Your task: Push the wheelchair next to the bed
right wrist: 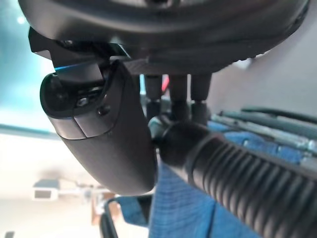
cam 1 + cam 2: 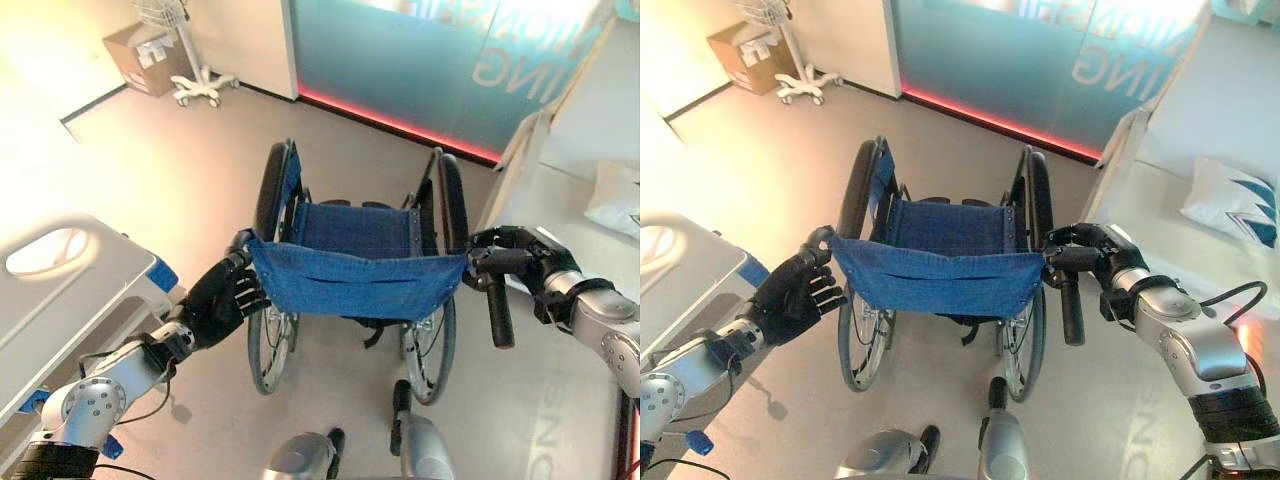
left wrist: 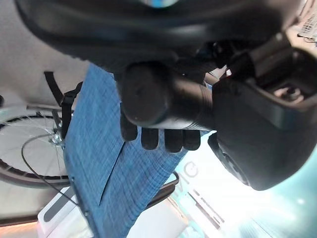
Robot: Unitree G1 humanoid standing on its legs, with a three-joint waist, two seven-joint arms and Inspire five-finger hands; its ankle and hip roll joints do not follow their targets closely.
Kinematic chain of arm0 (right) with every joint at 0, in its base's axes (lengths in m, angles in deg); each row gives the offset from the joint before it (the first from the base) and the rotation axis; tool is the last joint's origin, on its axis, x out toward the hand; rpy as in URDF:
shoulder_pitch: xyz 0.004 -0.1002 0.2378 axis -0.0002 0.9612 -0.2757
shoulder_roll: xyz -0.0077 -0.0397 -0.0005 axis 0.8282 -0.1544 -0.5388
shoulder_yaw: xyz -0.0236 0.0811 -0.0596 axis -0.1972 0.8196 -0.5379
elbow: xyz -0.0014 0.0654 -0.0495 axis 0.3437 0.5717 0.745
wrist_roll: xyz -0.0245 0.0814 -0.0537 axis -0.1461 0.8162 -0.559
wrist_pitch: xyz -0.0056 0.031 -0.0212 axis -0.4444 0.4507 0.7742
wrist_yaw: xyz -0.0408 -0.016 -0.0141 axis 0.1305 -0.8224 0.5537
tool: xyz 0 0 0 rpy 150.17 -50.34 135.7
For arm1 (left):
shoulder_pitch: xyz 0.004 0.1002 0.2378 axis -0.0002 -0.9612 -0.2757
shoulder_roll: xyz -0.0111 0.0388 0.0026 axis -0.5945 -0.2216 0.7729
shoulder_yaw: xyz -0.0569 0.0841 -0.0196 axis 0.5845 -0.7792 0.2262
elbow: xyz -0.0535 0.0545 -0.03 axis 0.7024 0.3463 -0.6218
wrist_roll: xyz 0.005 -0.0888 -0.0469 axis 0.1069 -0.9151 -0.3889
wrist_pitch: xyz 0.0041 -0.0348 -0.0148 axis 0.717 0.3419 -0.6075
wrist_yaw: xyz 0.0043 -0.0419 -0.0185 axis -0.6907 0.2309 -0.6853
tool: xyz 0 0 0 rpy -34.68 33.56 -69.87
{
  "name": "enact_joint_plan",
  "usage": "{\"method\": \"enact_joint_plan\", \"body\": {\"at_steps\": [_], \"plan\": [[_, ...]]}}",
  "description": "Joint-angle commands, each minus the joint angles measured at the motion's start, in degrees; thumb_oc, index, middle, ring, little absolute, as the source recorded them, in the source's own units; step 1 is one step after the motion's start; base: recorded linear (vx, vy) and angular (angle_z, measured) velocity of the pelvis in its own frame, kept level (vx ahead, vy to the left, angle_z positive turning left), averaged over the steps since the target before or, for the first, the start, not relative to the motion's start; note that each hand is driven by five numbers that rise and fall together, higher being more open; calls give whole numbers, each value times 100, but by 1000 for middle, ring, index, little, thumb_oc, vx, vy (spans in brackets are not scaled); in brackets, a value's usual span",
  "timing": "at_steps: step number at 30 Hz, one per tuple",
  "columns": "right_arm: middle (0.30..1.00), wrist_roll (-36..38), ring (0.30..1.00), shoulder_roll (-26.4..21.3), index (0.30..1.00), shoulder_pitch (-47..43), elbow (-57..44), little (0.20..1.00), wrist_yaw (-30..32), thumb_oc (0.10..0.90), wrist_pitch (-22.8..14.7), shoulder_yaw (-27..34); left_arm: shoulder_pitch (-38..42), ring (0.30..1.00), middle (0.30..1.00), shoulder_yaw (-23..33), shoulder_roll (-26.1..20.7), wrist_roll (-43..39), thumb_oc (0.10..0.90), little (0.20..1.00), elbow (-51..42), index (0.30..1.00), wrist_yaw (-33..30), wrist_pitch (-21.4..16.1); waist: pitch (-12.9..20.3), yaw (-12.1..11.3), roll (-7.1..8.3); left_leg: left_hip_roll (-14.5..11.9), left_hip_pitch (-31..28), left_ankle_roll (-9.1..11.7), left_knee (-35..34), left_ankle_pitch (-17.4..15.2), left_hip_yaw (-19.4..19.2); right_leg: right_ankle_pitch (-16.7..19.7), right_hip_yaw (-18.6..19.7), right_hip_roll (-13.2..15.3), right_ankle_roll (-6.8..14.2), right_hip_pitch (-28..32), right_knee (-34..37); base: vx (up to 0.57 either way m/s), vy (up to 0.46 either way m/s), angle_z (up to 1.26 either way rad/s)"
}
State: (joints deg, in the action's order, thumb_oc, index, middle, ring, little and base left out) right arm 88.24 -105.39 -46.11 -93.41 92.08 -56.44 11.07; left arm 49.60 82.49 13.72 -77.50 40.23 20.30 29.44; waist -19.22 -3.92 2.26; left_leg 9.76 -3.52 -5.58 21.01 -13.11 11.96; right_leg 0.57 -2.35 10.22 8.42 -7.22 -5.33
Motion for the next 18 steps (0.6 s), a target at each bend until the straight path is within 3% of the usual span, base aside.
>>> {"method": "enact_joint_plan", "body": {"at_steps": [1, 3, 4, 5, 6, 8, 10, 11, 14, 15, 18], "plan": [[300, 545, 300, -112, 300, -908, -334, 300, -387, 400, -389, -448, 966, 300, 300, 569, -177, -695, 400, 300, -990, 300, 224, -1222, 743, -139, 180, -489, 167, 408, 723, -291, -675, 500, -220, -32, 246, -142, -3, 455, -246, 30], [300, 625, 300, -186, 300, -1014, -321, 300, -404, 400, -328, -528, 898, 300, 300, 653, -129, -754, 400, 300, -1075, 300, 148, -1205, 881, -122, 196, -665, 62, 532, 948, -62, -605, 392, -259, -224, 103, -161, -289, 442, -233, 54], [300, 659, 300, -273, 300, -1099, -319, 300, -463, 400, -305, -604, 822, 300, 300, 708, -130, -821, 400, 300, -1136, 300, 73, -1229, 982, -132, 218, -812, 109, 694, 1490, 507, -594, 304, -321, -395, -104, -72, -421, 415, -253, 50], [300, 666, 300, -298, 300, -1121, -321, 300, -480, 400, -304, -634, 801, 300, 300, 727, -128, -832, 400, 300, -1150, 300, 59, -1228, 999, -130, 223, -840, 157, 728, 1714, 648, -617, 277, -358, -429, -159, -41, -427, 491, -352, 33], [300, 653, 300, -379, 300, -1192, -309, 300, -560, 400, -356, -744, 714, 300, 300, 820, -86, -854, 400, 300, -1197, 300, 40, -1247, 1047, -146, 239, -878, 394, 866, 2617, 1150, -719, 157, -496, -568, -368, 126, -418, 297, -235, 12], [300, 644, 300, -431, 300, -1230, -293, 300, -597, 400, -421, -798, 605, 300, 300, 905, 3, -808, 400, 300, -1288, 300, 76, -1242, 1050, -207, 259, -775, 752, 976, 3371, 1494, -746, 37, -611, -670, -532, 307, -396, 297, -233, -1], [300, 718, 300, -466, 300, -1313, -284, 300, -534, 400, -499, -860, 508, 300, 300, 978, 136, -716, 400, 300, -1402, 300, 102, -1206, 980, -294, 265, -570, 1363, 970, 4076, 1605, -758, -94, -706, -798, -688, 538, -399, 331, -221, -5], [300, 782, 300, -431, 300, -1420, -253, 300, -501, 400, -492, -919, 485, 300, 300, 999, 200, -636, 400, 300, -1389, 300, 99, -1173, 911, -389, 268, -414, 1640, 901, 4004, 1498, -735, -133, -706, -886, -708, 690, -386, 363, -197, 13], [300, 829, 300, -322, 300, -1669, -208, 300, -450, 400, -403, -1074, 479, 300, 300, 1041, 198, -558, 400, 300, -1326, 300, 100, -1177, 839, -548, 275, -294, 1716, 832, 3182, 1371, -796, -205, -742, -996, -671, 889, -357, 304, -123, 25], [300, 830, 300, -232, 300, -1895, -138, 300, -409, 400, -335, -1213, 467, 300, 300, 1090, 144, -537, 400, 300, -1317, 300, 87, -1193, 812, -675, 287, -311, 1616, 801, 2129, 1408, -914, -332, -784, -1084, -647, 1070, -342, 369, -116, -4], [300, 771, 300, -7, 300, -2152, 23, 300, -314, 400, -388, -1470, 440, 300, 300, 1102, 84, -517, 400, 300, -1290, 300, 131, -1239, 814, -870, 195, -489, 1606, 899, 173, 1933, -1163, -646, -936, -1359, -719, 1434, -306, 415, -99, -13]]}}
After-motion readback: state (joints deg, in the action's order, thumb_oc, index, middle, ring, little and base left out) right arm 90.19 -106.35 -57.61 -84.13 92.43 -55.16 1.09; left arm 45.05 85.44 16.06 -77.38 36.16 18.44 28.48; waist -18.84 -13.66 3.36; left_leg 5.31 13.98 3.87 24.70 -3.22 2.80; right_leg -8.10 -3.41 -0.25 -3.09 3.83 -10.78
